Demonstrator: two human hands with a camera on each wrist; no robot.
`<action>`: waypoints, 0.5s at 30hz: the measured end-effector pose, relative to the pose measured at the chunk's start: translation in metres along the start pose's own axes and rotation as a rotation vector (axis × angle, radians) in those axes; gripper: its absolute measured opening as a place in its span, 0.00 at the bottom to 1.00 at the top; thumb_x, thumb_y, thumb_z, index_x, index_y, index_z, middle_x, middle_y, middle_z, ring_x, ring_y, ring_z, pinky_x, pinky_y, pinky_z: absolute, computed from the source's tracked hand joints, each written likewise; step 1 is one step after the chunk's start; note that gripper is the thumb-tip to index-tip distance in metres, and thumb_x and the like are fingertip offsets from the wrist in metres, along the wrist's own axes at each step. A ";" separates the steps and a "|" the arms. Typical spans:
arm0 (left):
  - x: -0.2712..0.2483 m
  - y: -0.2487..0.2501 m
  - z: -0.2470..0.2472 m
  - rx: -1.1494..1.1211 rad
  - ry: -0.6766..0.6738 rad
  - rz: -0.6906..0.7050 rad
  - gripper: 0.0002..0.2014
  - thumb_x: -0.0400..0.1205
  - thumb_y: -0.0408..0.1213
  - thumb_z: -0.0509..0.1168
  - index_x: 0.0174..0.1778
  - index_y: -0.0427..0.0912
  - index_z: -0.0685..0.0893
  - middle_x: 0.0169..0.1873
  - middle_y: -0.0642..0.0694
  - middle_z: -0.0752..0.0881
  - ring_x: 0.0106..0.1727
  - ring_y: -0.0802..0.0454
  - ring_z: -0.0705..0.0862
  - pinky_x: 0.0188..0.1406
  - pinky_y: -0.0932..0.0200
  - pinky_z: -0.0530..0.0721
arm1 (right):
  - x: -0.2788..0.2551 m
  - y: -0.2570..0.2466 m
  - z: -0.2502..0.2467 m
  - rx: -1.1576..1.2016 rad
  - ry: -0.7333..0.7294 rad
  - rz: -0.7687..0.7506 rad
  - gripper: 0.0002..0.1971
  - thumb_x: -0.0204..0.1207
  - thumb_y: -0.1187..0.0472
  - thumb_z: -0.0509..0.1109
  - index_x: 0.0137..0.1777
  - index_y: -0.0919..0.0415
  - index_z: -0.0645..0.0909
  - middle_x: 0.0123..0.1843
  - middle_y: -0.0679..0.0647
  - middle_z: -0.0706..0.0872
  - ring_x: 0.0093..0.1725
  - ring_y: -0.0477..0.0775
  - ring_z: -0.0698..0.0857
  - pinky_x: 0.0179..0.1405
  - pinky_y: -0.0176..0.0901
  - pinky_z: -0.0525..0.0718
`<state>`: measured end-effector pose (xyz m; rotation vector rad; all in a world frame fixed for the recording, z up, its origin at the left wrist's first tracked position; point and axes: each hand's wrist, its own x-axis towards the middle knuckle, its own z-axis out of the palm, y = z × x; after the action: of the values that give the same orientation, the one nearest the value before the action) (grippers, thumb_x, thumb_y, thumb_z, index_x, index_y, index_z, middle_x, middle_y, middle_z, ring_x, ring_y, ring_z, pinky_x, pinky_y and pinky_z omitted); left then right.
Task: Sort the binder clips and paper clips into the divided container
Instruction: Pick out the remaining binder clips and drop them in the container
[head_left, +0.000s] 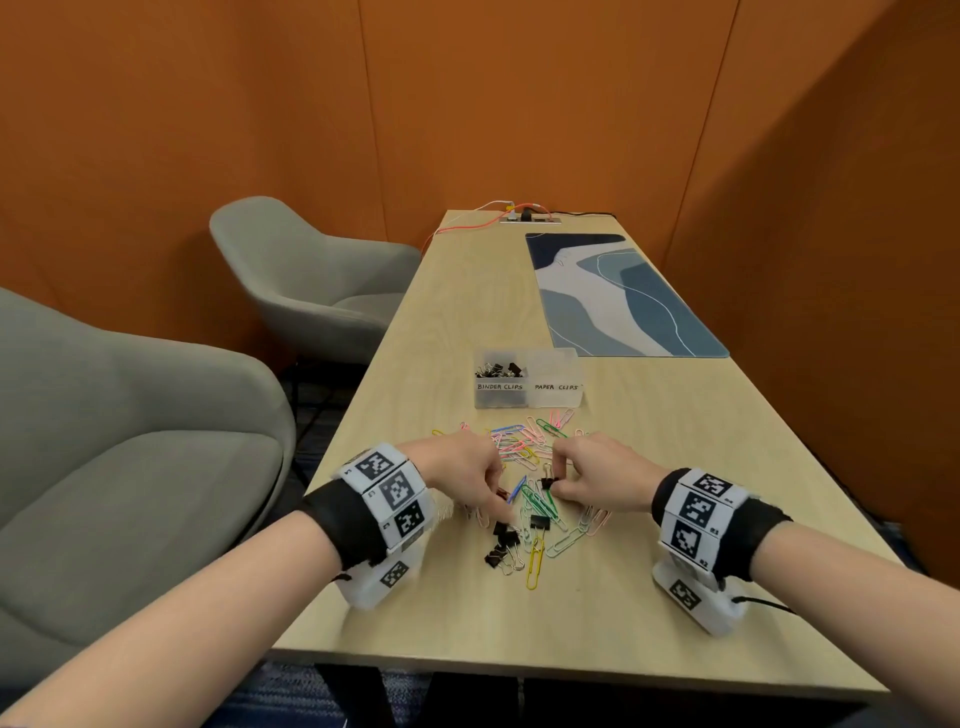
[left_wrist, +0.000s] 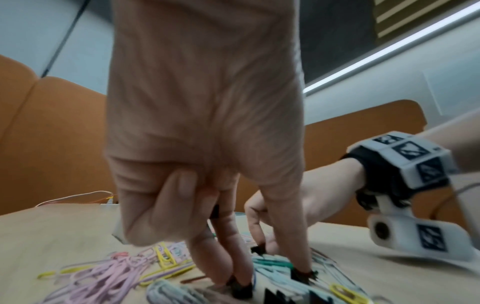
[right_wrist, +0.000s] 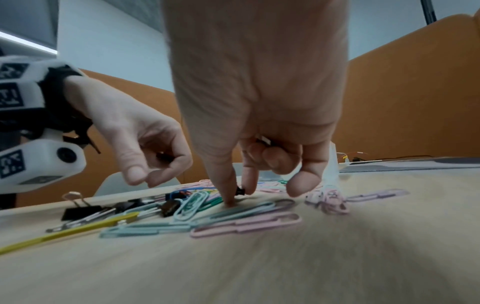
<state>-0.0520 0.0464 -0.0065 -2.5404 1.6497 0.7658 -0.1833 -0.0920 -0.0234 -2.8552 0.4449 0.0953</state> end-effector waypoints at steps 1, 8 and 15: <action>0.000 0.001 0.002 0.010 -0.012 -0.001 0.20 0.70 0.58 0.74 0.39 0.44 0.83 0.36 0.49 0.84 0.40 0.52 0.80 0.41 0.57 0.78 | -0.001 -0.001 -0.001 -0.021 -0.012 -0.011 0.06 0.76 0.54 0.66 0.47 0.56 0.77 0.37 0.48 0.76 0.43 0.53 0.74 0.40 0.41 0.68; 0.002 0.009 0.011 0.024 -0.022 0.019 0.21 0.69 0.54 0.77 0.44 0.38 0.87 0.33 0.48 0.86 0.34 0.53 0.81 0.27 0.63 0.74 | 0.004 0.006 -0.018 0.004 -0.016 0.016 0.08 0.80 0.58 0.55 0.44 0.61 0.70 0.39 0.57 0.79 0.39 0.59 0.75 0.39 0.47 0.71; 0.001 0.009 0.005 0.058 0.006 0.055 0.14 0.75 0.45 0.73 0.50 0.39 0.87 0.39 0.48 0.84 0.40 0.52 0.80 0.29 0.65 0.74 | 0.004 0.008 -0.018 0.457 0.025 0.193 0.18 0.81 0.59 0.50 0.28 0.60 0.64 0.27 0.55 0.70 0.27 0.53 0.68 0.31 0.46 0.67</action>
<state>-0.0616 0.0423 -0.0090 -2.4710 1.7235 0.7034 -0.1812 -0.1052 -0.0082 -2.3649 0.6522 -0.0074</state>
